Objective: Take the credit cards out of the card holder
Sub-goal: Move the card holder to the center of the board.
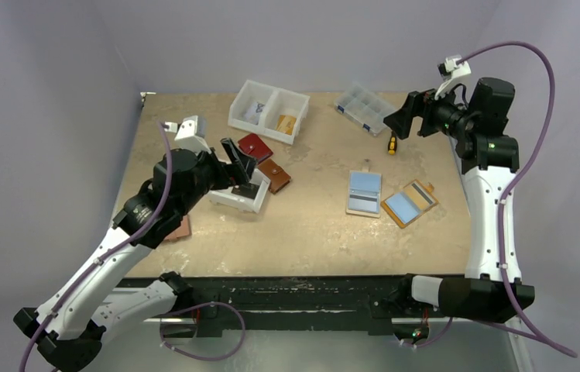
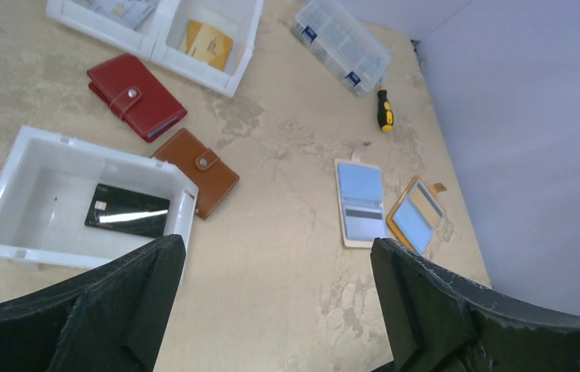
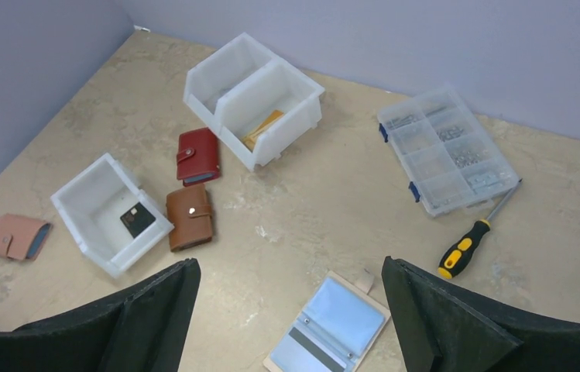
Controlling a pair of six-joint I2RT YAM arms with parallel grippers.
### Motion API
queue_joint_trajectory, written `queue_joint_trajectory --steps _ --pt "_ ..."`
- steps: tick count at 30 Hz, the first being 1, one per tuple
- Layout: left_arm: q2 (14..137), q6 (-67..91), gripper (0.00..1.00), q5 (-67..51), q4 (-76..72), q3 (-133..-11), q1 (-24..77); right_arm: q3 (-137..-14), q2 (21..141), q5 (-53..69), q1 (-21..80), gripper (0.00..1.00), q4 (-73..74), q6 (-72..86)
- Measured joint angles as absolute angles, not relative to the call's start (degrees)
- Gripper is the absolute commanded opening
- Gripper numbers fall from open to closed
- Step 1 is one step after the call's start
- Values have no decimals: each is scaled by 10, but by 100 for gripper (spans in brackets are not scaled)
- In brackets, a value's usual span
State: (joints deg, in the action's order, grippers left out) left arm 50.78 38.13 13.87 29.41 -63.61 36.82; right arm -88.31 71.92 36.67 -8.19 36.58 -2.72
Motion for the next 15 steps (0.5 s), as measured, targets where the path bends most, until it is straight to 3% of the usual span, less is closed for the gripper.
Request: queue_joint_trajectory --steps 10,15 --pt "510 414 99 96 270 -563 368 -846 717 408 -82 99 366 -41" --pt "510 419 99 85 250 -558 368 -790 712 494 -83 99 364 -81"
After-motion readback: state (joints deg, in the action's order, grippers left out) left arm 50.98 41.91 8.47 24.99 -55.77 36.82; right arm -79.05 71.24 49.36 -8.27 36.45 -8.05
